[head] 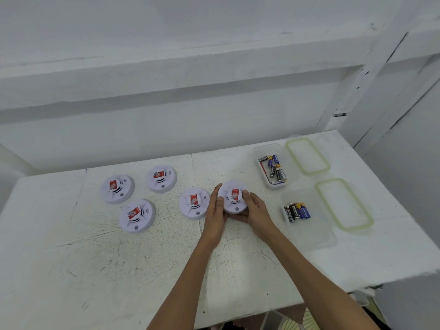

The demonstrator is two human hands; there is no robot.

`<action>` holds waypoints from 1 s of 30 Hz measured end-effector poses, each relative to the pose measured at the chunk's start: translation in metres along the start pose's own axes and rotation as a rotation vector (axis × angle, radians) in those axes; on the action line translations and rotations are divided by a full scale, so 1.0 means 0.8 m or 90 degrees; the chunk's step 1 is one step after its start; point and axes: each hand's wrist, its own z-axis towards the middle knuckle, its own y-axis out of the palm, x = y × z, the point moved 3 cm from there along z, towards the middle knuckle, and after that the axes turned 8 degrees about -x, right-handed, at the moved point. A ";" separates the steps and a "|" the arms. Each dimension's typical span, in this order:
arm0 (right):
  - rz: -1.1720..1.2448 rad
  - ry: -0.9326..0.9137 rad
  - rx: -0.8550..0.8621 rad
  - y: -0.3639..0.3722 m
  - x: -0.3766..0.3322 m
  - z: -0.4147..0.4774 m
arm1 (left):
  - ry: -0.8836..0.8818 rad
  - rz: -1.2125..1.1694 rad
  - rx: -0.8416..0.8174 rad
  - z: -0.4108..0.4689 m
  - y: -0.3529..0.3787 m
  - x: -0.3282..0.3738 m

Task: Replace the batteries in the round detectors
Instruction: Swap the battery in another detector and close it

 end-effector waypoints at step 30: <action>0.053 0.027 0.022 0.027 -0.021 0.016 | -0.059 0.038 -0.019 0.015 -0.007 0.049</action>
